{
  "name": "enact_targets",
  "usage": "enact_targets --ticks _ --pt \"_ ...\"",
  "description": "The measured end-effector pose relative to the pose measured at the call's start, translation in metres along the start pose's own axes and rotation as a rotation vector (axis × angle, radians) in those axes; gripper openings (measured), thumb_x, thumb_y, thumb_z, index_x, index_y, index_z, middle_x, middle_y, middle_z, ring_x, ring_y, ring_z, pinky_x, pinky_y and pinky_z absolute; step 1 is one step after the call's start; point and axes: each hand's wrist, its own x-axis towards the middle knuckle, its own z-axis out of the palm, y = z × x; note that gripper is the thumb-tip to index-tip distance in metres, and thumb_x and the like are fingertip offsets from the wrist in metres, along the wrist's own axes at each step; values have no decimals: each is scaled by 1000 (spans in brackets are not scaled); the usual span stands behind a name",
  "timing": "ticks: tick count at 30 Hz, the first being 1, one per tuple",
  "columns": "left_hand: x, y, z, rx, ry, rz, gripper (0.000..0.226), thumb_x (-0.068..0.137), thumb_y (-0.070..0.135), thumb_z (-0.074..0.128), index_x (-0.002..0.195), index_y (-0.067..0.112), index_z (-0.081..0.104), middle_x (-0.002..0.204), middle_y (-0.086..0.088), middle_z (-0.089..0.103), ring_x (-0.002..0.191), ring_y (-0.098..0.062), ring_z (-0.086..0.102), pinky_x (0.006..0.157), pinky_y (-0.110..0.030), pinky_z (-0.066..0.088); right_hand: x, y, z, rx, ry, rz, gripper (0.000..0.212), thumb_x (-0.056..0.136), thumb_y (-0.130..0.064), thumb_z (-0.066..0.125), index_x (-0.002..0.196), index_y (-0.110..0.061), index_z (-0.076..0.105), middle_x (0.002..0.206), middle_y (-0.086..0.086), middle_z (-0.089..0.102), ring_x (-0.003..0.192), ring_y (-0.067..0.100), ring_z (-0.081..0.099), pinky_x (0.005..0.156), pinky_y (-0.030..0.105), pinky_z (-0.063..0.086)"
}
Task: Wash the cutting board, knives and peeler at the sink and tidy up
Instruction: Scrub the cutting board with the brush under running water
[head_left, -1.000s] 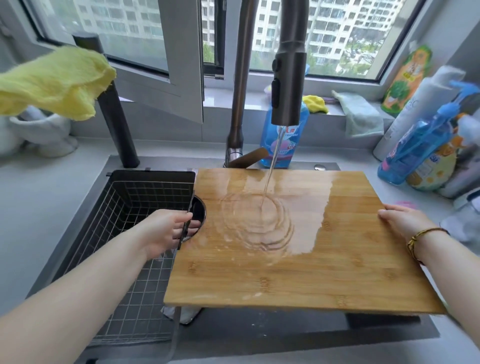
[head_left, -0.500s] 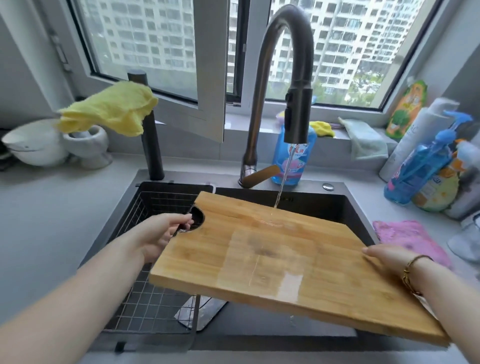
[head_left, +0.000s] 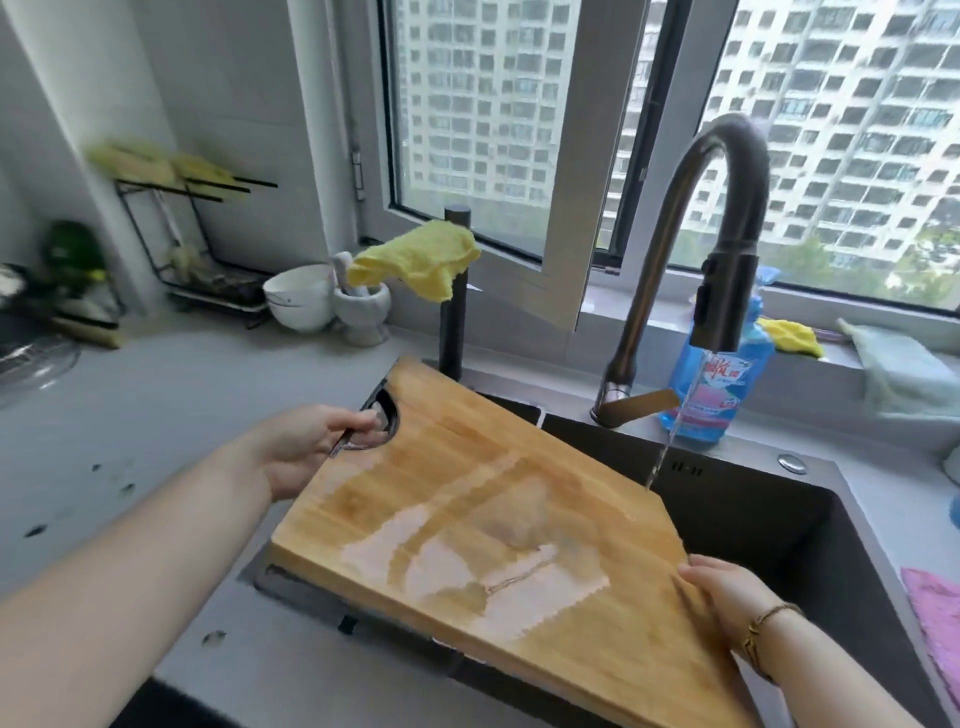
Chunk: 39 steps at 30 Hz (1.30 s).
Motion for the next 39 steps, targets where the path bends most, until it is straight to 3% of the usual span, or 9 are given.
enact_targets --ticks 2,4,9,13,17,20,26,37,39 --pt "-10 -2 -18 -8 84 29 39 94 5 43 63 4 66 51 -3 67 41 -7 63 55 -17 53 0 -10 12 76 -26 -34 42 91 0 47 133 -2 44 121 18 54 102 31 52 92 37 39" --pt "-18 -2 -37 -41 143 63 23 92 -2 43 77 1 60 55 -3 68 47 -6 65 50 -14 53 -2 -18 26 146 -45 -99 40 91 5 43 131 -2 46 100 13 59 86 27 54 81 34 44" --pt "-23 11 -81 -68 203 97 18 91 -2 45 77 0 57 53 -6 67 43 -10 63 42 -15 51 1 -40 64 237 -22 -199 54 88 5 47 139 -12 38 136 15 45 117 31 49 105 44 37" --pt "-9 31 -122 31 251 124 16 90 6 51 77 0 58 52 -6 67 42 -11 63 38 -16 49 10 -64 103 291 -21 -229 53 89 4 46 138 -12 39 135 15 47 92 22 53 78 29 44" --pt "16 50 -166 153 241 132 11 88 6 54 81 0 59 56 -4 69 48 -9 66 43 -16 52 24 -83 148 331 -2 -210 51 89 7 46 137 -7 40 131 16 49 97 23 51 83 28 43" --pt "39 61 -193 189 224 135 12 89 4 53 79 0 59 59 -5 69 46 -8 65 45 -15 52 34 -91 182 346 21 -184 50 89 6 47 137 -7 40 122 9 50 79 17 53 67 16 46" --pt "91 77 -211 205 112 130 14 90 2 50 78 1 57 54 -1 68 48 -7 65 48 -14 52 50 -90 225 242 123 -97 54 87 3 51 139 -4 36 141 13 41 126 31 43 111 39 30" --pt "168 67 -203 216 80 91 13 90 0 49 80 -1 56 72 -11 65 45 -4 64 44 -11 50 83 -87 247 71 221 29 53 93 -5 46 142 0 27 146 15 33 134 30 32 107 33 27" --pt "175 65 -203 221 80 78 12 90 0 49 80 0 56 61 -6 69 46 -5 64 43 -11 50 87 -87 250 64 221 47 56 93 -5 46 143 -2 23 148 15 30 135 30 31 108 33 26"
